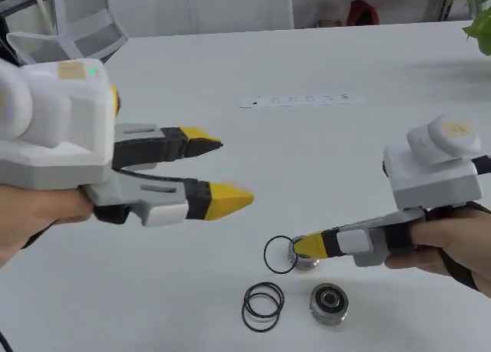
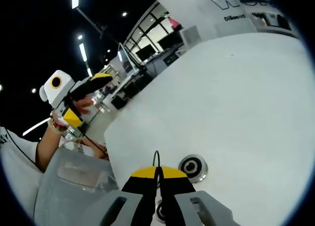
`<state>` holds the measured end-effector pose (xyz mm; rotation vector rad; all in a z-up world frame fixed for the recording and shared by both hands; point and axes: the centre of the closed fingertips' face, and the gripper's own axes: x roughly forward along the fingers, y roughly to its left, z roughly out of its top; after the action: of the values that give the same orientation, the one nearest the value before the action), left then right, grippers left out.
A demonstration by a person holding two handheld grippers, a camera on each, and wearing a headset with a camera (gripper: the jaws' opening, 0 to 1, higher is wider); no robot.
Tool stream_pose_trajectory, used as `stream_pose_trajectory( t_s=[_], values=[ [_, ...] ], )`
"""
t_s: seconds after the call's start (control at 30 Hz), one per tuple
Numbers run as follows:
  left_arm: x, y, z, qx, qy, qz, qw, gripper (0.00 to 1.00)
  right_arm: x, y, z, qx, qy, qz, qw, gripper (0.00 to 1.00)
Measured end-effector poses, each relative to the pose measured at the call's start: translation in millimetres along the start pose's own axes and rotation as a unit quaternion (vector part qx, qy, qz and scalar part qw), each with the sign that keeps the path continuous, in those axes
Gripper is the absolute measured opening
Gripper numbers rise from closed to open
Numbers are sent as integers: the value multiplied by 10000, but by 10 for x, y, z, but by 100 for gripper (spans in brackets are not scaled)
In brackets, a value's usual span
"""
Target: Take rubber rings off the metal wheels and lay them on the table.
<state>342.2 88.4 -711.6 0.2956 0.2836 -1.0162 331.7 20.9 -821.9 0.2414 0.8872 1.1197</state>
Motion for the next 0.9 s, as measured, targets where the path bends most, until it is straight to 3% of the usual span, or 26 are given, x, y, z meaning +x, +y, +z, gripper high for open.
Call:
stream_pose_trajectory(
  t_s=[0.13,0.27,0.47,0.73,0.9],
  values=[
    [-194,-20,-194,-155,138,223,9995,54,47,41,-86,-51,197,74,9998,0],
    [-353,-65,-471,-296,421,406,9979,55,74,71,-133,-95,312,132,9994,0],
    [-460,-168,-735,-595,540,449,9958,58,120,113,-200,-117,468,209,9986,0],
    [-467,-288,-948,-811,662,433,9936,63,178,112,-330,-182,736,222,9969,0],
    [-460,-345,-1014,-916,682,431,9925,69,191,61,-353,-212,789,147,9965,0]
  ],
)
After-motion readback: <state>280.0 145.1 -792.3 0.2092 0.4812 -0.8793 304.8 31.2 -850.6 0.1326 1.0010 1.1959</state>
